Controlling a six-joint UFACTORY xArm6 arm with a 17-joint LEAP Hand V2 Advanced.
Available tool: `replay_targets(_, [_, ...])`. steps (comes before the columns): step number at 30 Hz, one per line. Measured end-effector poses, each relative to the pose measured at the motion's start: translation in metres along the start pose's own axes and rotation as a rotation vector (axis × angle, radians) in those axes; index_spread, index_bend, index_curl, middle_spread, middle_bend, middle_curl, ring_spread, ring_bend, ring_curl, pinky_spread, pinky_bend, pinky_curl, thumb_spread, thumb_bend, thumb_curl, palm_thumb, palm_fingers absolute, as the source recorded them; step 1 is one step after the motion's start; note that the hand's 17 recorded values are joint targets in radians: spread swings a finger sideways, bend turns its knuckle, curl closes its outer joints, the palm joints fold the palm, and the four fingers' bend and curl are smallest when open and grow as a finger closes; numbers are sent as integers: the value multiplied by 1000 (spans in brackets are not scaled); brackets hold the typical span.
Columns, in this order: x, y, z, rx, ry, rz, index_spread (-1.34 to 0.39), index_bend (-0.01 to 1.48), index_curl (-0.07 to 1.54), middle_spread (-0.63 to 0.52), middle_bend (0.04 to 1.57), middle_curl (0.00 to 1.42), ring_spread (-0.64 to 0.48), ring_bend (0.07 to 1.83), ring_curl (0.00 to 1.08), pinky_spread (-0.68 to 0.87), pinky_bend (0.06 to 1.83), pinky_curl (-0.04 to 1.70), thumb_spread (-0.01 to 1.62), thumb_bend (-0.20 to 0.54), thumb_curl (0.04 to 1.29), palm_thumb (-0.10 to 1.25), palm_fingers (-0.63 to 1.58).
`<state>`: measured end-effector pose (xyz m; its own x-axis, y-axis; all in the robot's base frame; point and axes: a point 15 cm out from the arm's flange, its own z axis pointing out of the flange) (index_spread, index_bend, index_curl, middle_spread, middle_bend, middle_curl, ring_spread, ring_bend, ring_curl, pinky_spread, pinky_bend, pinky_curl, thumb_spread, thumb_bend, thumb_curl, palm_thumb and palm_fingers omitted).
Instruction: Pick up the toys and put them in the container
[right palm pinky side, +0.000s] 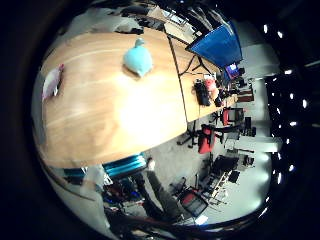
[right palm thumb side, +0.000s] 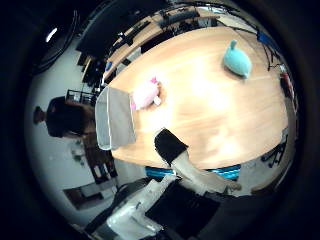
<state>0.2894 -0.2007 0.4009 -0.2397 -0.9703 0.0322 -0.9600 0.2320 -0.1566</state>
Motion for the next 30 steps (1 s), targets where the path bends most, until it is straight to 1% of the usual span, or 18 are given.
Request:
replay_targets(4, [37, -32, 8, 36, 26, 49, -447, 170, 307, -102, 240, 371, -78, 653, 225, 431, 803, 146, 1016, -23, 276, 290, 395])
replay_targets(7, [59, -60, 17, 64, 43, 66, -450, 173, 311, -112, 244, 374, -90, 666, 224, 410, 809, 139, 1018, -23, 278, 303, 400])
replay_targets(10, [80, -83, 38, 64, 46, 83, -451, 176, 314, -116, 245, 375, -95, 670, 222, 390, 814, 132, 1023, -24, 277, 308, 399])
replay_targets(16, [109, -117, 74, 67, 52, 106, -451, 178, 321, -116, 238, 374, -94, 665, 217, 368, 827, 121, 1026, -26, 276, 310, 374])
replay_targets(23, [123, -141, 128, 56, 46, 110, -445, 176, 325, -107, 232, 374, -86, 662, 212, 354, 842, 104, 1021, -27, 275, 309, 356])
replay_targets(30, [123, -157, 186, 7, 22, 100, -439, 176, 328, -104, 232, 376, -79, 661, 211, 353, 846, 90, 1010, -29, 274, 303, 341])
